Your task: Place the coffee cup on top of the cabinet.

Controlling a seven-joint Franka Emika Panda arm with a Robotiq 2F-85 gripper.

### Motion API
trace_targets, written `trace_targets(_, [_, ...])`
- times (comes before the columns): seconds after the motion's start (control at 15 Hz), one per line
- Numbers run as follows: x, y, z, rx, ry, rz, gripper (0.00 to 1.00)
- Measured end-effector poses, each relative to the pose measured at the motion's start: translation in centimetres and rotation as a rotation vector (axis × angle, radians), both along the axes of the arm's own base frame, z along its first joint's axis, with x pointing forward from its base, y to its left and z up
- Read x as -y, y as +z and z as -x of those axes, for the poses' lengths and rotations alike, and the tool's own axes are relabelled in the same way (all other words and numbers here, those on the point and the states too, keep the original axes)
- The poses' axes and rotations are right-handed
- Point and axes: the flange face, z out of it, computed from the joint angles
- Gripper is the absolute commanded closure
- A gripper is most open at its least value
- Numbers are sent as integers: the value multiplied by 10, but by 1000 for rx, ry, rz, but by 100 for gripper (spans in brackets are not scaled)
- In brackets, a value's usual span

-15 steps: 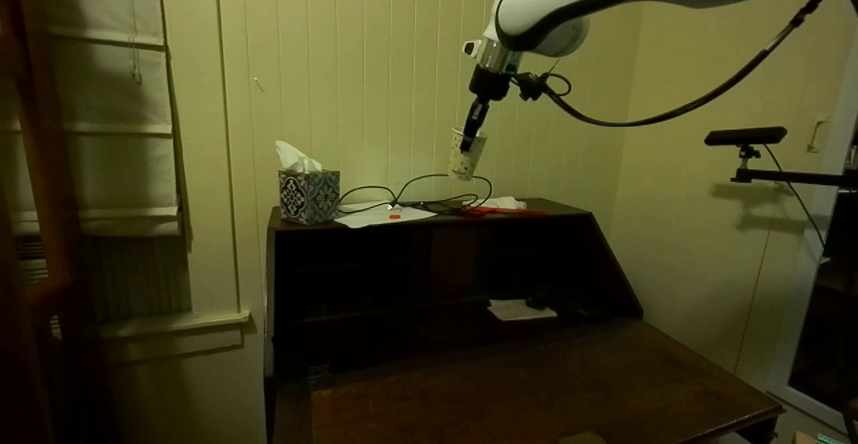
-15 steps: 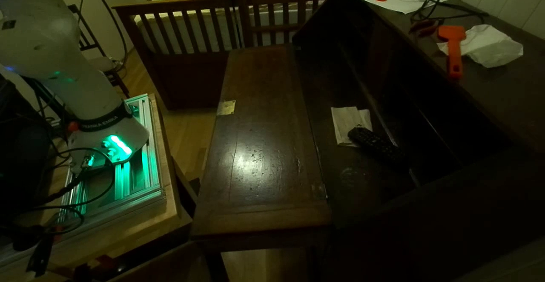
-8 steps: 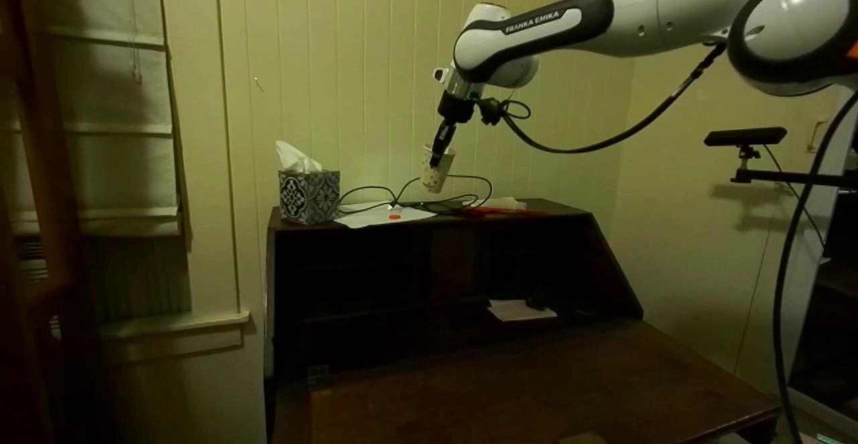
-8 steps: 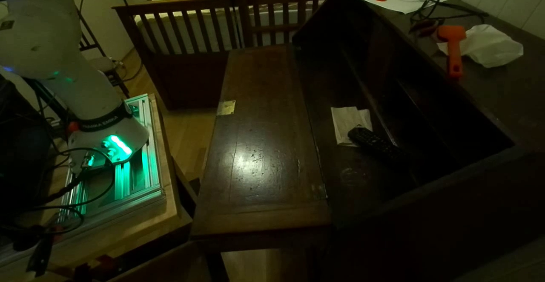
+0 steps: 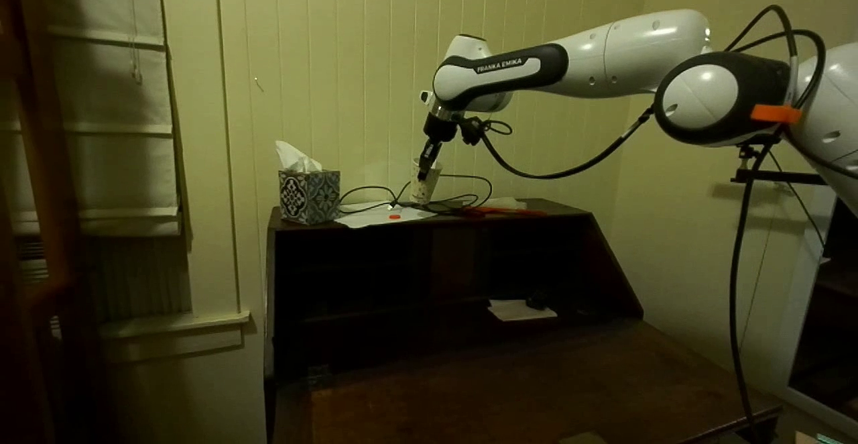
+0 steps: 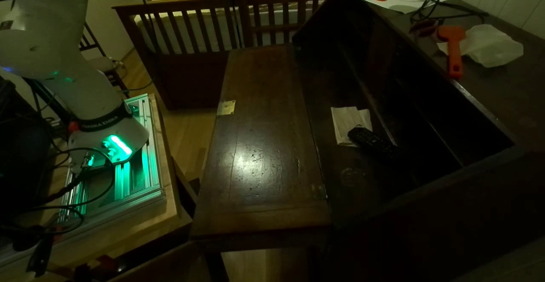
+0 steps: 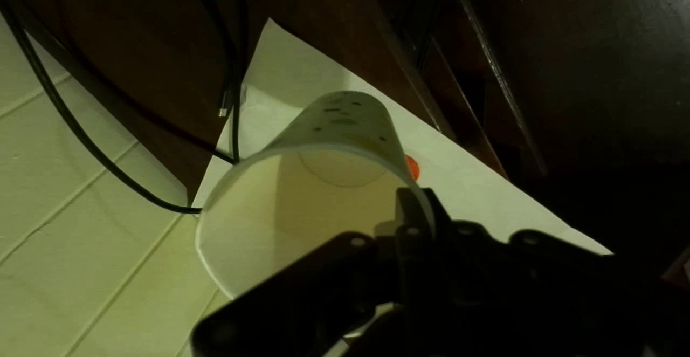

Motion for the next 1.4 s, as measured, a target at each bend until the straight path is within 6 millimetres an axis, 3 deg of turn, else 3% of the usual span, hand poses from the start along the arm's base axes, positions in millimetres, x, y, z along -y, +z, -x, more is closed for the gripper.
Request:
trace_targets(0.4, [3,-2,-4,1,-7,-11,96])
trace_targets(1.0, [23,-33,-12,-28,-53,-34,96])
trace_targets(1.07, [23,-37,-13,-29,-52,-34,71])
trace_targets(1.13, [23,-40,-15,-30,-52,-34,71])
trace_targets(1.4, [21,-45,-22,-13,-47,-32,45])
